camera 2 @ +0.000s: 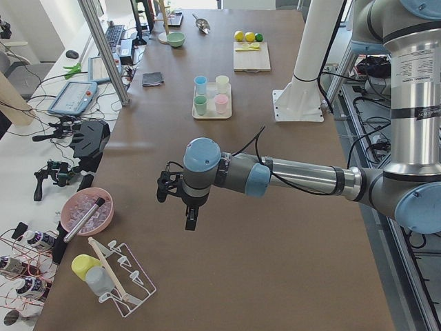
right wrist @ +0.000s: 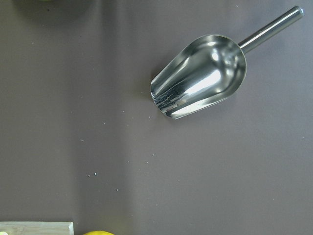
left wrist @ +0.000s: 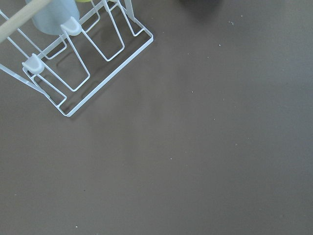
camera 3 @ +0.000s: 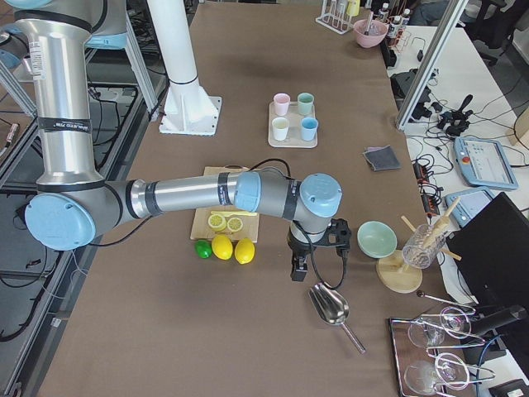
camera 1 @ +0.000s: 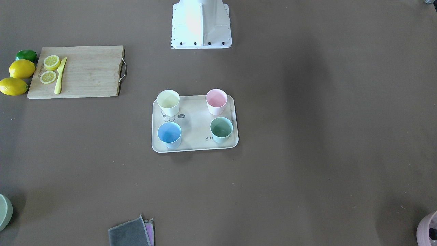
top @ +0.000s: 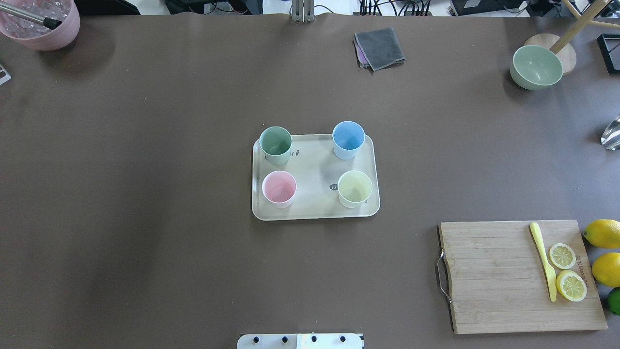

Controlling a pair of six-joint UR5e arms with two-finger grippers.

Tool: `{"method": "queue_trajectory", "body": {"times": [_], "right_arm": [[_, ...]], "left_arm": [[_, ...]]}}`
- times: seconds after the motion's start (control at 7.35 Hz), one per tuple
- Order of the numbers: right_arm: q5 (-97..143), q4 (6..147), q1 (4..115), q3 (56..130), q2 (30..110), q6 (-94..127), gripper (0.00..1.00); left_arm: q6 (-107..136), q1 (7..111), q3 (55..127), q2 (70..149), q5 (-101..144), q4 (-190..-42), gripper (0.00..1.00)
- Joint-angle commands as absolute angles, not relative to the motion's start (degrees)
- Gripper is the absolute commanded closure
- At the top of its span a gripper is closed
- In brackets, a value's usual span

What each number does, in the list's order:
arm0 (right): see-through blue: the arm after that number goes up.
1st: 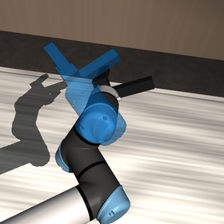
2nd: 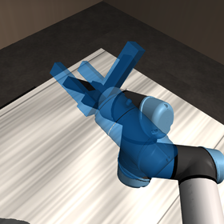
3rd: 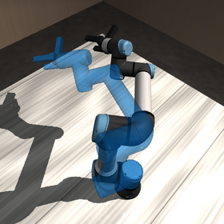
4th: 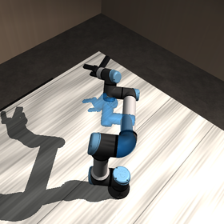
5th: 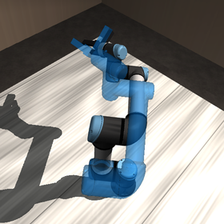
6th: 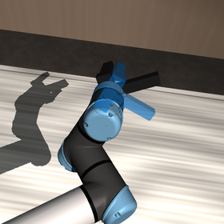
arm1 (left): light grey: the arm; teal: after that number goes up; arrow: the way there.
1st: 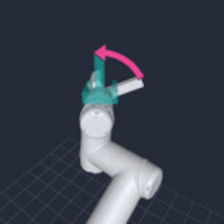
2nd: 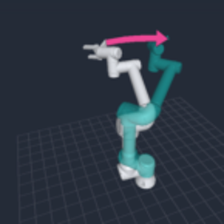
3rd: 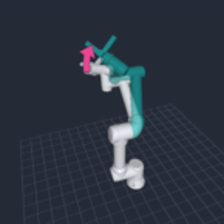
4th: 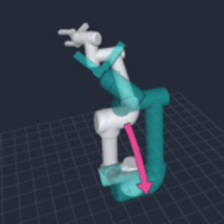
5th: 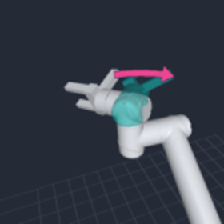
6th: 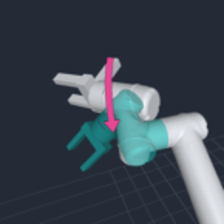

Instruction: Place all cups on tray

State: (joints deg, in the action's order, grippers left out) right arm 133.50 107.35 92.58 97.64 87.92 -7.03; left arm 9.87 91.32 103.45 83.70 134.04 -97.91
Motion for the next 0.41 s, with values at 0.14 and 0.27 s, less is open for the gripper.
{"method": "queue_trajectory", "body": {"times": [0.14,0.27], "right_arm": [[133.6,107.3,92.5,97.6,87.9,-7.2,0.00],[133.7,107.3,92.5,97.8,87.8,-7.2,0.00]], "left_arm": [[9.9,91.3,103.4,83.8,134.0,-97.9,0.02],[9.9,91.3,103.4,83.8,134.0,-97.9,0.02]]}}
